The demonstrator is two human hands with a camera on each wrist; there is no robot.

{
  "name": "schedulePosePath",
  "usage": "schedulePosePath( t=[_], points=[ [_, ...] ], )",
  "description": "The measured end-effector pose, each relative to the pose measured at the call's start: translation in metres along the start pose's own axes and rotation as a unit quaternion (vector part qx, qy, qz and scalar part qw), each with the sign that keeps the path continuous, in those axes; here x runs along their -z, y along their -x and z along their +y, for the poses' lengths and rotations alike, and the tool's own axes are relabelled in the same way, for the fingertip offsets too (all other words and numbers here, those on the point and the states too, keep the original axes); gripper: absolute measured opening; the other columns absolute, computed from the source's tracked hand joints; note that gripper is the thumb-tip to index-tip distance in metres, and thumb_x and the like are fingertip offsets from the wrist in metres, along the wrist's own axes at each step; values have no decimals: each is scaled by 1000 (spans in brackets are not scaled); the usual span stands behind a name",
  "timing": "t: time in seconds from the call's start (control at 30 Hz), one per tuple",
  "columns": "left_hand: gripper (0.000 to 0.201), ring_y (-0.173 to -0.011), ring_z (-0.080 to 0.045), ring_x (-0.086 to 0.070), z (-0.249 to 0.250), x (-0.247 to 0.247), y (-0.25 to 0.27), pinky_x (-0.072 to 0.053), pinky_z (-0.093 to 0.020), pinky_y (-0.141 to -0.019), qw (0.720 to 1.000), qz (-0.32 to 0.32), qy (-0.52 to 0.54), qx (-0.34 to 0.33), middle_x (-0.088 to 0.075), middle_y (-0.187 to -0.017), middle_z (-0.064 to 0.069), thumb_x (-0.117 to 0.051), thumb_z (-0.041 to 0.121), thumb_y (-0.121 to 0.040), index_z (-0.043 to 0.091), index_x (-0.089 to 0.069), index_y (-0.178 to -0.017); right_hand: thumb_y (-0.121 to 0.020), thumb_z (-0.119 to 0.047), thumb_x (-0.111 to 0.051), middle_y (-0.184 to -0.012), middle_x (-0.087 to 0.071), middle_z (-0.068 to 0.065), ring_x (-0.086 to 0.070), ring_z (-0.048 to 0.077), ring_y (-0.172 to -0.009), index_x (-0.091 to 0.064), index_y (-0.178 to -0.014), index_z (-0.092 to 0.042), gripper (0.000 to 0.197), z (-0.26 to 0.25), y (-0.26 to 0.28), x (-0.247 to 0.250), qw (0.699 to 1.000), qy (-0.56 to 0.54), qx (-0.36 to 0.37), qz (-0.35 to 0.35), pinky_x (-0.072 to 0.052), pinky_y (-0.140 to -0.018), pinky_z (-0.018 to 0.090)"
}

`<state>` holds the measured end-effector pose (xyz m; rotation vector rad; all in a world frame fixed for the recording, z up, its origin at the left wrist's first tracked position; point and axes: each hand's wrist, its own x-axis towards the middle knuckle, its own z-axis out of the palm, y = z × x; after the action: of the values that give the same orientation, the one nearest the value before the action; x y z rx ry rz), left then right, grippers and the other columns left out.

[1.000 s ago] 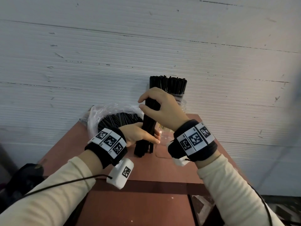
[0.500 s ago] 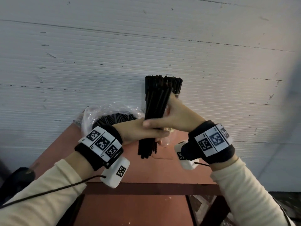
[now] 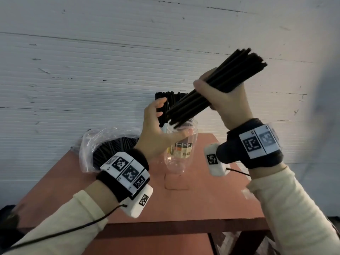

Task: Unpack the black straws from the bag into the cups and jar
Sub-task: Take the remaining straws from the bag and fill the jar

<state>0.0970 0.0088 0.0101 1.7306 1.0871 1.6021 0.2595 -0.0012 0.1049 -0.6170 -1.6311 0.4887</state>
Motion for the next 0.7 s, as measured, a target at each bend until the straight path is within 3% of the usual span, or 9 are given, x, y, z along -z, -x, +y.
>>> schedulePosePath(
  t=[0.07,0.13,0.23,0.3,0.37,0.47,0.57,0.7],
  points=[
    [105,-136,-6,-28,-9,-7,-9,-30,-27,-105,999,-9,11,52,-24,-151,13,-89,39,-63,36,-23,-144,-83,-6,-69,-64,-60,-11,-55,-2,-54,-62,-76,-9,9,4,-12,5,998,30,-7,48,-40,-50,9],
    [113,-140,-9,-23,-19,-12,-17,-26,-28,-106,994,-46,-18,93,-18,-156,8,-89,36,-65,32,-14,-149,-82,-12,-69,-68,-61,-8,-56,-1,-57,-63,-77,-9,8,15,-21,6,995,72,-32,54,-41,-51,11],
    [115,-139,-12,-27,-28,-15,-24,-27,-26,-105,988,-87,-63,110,-25,-154,6,-88,29,-66,26,-12,-152,-80,-20,-70,-72,-61,-1,-55,3,-57,-64,-82,0,21,39,-32,3,987,135,-85,33,-41,-49,14],
    [110,-131,-10,-39,-32,-14,-27,-35,-27,-103,985,-102,-56,127,-38,-143,10,-89,26,-66,24,-19,-151,-80,-24,-71,-68,-58,1,-51,2,-50,-63,-84,4,29,53,-37,-1,978,170,-121,-25,-38,-45,14],
    [106,-126,-13,-48,-37,-13,-30,-43,-36,-105,983,-110,-53,135,-46,-139,7,-90,29,-63,25,-26,-148,-81,-27,-72,-56,-51,-5,-44,1,-41,-61,-75,-4,26,65,-39,-6,956,198,-169,-136,-34,-41,17],
    [104,-120,-15,-52,-40,-10,-31,-47,-36,-101,982,-115,-61,135,-50,-133,5,-90,30,-62,27,-29,-147,-81,-33,-74,-44,-42,-11,-39,6,-39,-52,-62,-17,33,77,-39,-12,905,238,-227,-270,-32,-40,19],
    [99,-116,-14,-53,-36,-9,-30,-46,-24,-89,983,-117,-71,126,-52,-125,5,-88,26,-67,28,-29,-147,-79,-49,-72,-53,-41,-6,-39,10,-48,-56,-68,-19,36,80,-39,-15,857,299,-255,-335,-34,-45,22],
    [87,-107,-6,-54,-35,-11,-29,-44,-18,-82,984,-113,-70,115,-56,-116,9,-87,24,-68,22,-37,-139,-79,-66,-60,-57,-50,-8,-48,13,-56,-64,-79,-19,47,72,-34,-16,841,324,-239,-363,-40,-51,23]
  ],
)
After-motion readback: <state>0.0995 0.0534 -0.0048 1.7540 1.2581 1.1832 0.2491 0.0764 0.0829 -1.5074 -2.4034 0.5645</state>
